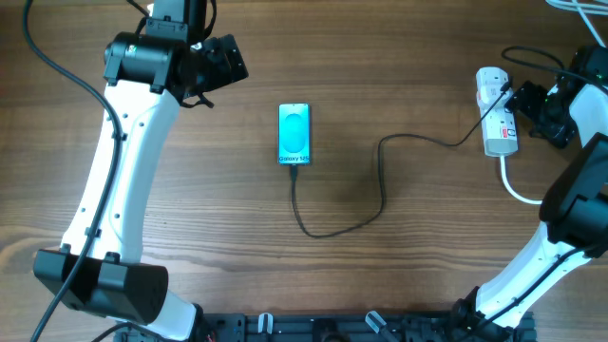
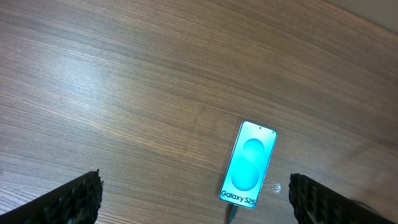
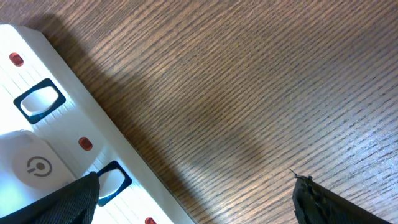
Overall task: Plug charger to phone and switch on socket
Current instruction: 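Move the right gripper over the white power strip's switch, then press the power strip's rocker switch down with the right gripper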
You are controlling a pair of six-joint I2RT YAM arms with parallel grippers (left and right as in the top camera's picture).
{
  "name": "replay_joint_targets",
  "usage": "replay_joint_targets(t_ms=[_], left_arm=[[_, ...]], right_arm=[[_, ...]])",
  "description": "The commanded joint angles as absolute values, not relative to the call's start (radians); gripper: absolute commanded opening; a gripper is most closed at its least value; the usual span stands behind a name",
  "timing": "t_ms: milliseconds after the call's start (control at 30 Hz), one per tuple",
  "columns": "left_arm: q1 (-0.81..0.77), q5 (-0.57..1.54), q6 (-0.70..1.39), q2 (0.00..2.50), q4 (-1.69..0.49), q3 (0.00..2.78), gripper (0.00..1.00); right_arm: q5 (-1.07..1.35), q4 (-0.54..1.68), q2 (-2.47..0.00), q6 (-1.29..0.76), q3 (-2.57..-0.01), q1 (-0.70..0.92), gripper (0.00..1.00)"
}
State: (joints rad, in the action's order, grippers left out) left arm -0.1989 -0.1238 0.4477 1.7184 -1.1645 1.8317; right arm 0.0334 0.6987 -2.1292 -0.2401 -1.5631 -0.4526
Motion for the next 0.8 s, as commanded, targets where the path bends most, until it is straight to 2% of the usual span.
replay_joint_targets(t_ms=[0,767], left_arm=[[-0.200,-0.140,0.457,1.722,-1.164,1.826,1.00],[-0.200,-0.140,0.457,1.722,-1.164,1.826,1.00]], right_arm=[[0.035,0.688,-2.152,-0.228,-1.528,-0.456,1.00],[0.129,0.692,-2.153,-0.209,-1.527,-0.456,1.00]])
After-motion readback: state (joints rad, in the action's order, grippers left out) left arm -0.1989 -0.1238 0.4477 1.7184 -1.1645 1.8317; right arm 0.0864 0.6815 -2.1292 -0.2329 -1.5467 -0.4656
